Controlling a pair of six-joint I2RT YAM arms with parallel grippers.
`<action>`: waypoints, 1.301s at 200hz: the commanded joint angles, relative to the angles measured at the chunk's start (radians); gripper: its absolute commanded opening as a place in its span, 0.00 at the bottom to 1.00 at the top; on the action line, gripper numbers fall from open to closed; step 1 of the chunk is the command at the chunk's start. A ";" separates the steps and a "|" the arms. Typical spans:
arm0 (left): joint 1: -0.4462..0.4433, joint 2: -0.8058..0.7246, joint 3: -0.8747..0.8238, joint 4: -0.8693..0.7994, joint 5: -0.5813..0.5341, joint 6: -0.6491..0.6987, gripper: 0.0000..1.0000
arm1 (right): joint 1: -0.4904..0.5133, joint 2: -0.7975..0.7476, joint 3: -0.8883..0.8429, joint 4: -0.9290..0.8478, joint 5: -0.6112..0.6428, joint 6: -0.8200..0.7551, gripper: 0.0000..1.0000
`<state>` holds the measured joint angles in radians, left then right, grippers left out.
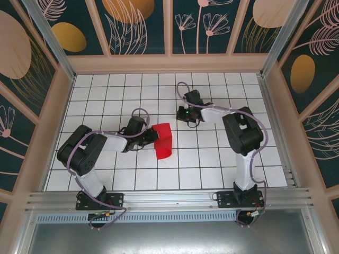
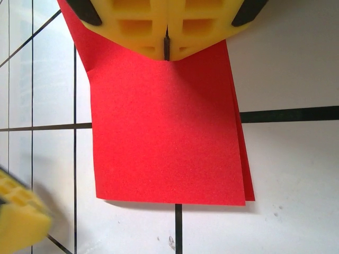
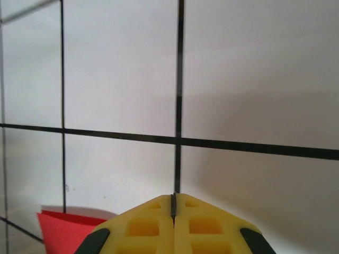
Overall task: Fold a paper plane with a square sheet of paper (pick it up from the middle)
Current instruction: First fold in half a square sheet of paper at the center of the table.
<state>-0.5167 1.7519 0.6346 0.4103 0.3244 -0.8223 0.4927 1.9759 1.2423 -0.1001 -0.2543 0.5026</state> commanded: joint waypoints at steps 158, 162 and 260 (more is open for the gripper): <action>0.012 0.107 -0.067 -0.205 -0.155 0.049 0.00 | 0.242 -0.096 -0.219 0.043 -0.140 0.086 0.00; 0.012 0.106 -0.067 -0.205 -0.154 0.049 0.00 | 0.241 -0.095 -0.218 0.040 -0.134 0.084 0.00; 0.012 0.099 -0.069 -0.219 -0.194 0.035 0.00 | 0.238 -0.131 -0.311 -0.024 -0.099 -0.002 0.00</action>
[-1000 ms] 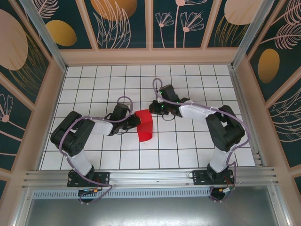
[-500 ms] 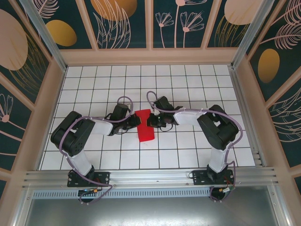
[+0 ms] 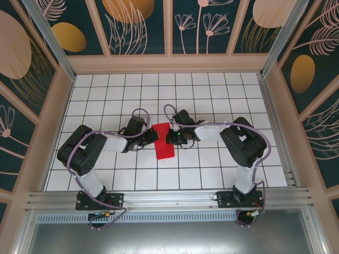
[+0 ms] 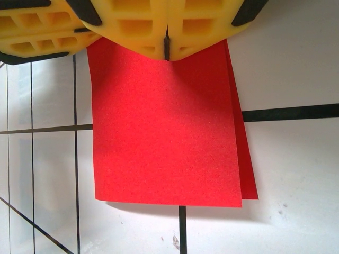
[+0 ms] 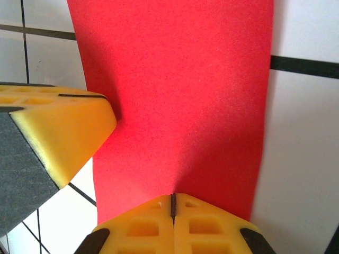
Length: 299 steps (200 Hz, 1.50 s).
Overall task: Fold a paper plane with a square sheet of paper (pick it up from the middle)
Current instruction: First fold in half a square sheet of paper at the center of the table.
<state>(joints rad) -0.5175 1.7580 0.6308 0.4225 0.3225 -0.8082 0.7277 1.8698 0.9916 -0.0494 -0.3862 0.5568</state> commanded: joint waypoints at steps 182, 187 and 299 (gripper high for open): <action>0.013 0.098 -0.074 -0.234 -0.238 0.007 0.00 | 0.051 -0.016 0.034 -0.058 -0.014 -0.057 0.00; 0.013 0.099 -0.074 -0.233 -0.240 0.006 0.00 | 0.052 -0.018 0.027 -0.059 -0.016 -0.060 0.00; 0.014 0.100 -0.074 -0.241 -0.265 0.002 0.00 | 0.040 -0.058 -0.092 -0.116 -0.015 -0.113 0.00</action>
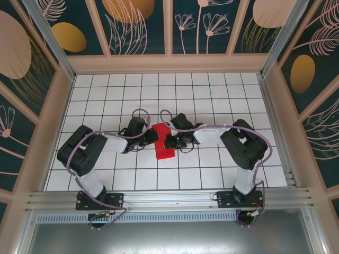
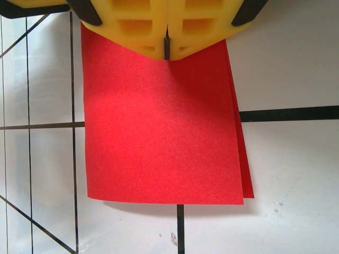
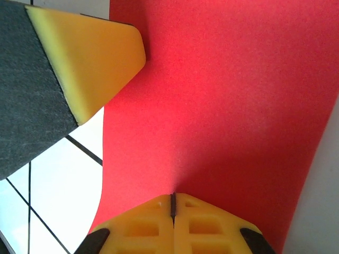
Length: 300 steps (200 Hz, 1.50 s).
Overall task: Fold a paper plane with a square sheet of paper (pick it up from the middle)
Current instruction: First fold in half a square sheet of paper at the center of the table.
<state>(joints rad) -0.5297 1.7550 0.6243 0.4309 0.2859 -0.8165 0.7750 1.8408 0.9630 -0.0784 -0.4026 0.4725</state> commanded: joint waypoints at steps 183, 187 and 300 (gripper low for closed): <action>0.025 0.084 -0.021 -0.300 -0.194 0.023 0.00 | -0.042 -0.041 0.079 -0.054 -0.077 -0.033 0.00; 0.025 0.084 -0.021 -0.301 -0.194 0.021 0.00 | -0.043 -0.036 0.076 -0.051 -0.079 -0.033 0.00; 0.026 0.096 -0.026 -0.298 -0.210 0.014 0.00 | -0.023 -0.034 -0.096 -0.061 -0.112 -0.071 0.00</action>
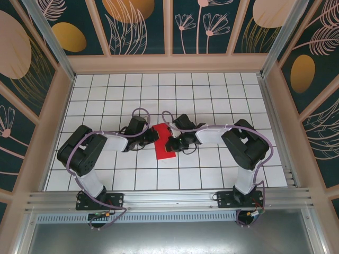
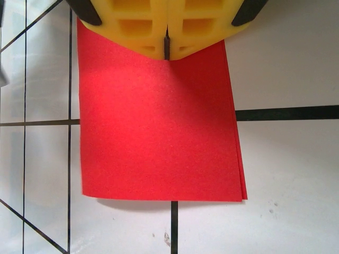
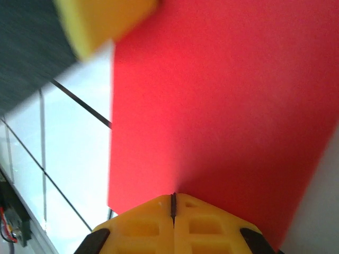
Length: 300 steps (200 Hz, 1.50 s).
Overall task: Fold a paper plane with a square sheet of paper (pick it up from the middle)
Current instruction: First fold in half a square sheet of paper at the center of the table.
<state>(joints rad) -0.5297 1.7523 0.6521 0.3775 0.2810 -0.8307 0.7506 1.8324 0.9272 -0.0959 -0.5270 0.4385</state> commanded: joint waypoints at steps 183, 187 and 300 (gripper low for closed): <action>0.025 -0.138 0.195 -0.298 -0.076 0.187 0.16 | -0.021 -0.210 -0.114 0.179 0.216 0.172 0.00; 0.025 -0.149 0.197 -0.298 -0.074 0.181 0.20 | -0.018 -0.201 -0.111 0.186 0.214 0.176 0.00; 0.032 -0.514 0.021 -0.408 -0.221 0.008 0.53 | 0.113 -0.047 -0.097 0.264 0.301 0.362 0.00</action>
<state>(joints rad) -0.5037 1.3113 0.7113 0.0189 0.0952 -0.7837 0.8284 1.7638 0.8406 0.1078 -0.2569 0.7200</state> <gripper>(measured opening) 0.518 0.053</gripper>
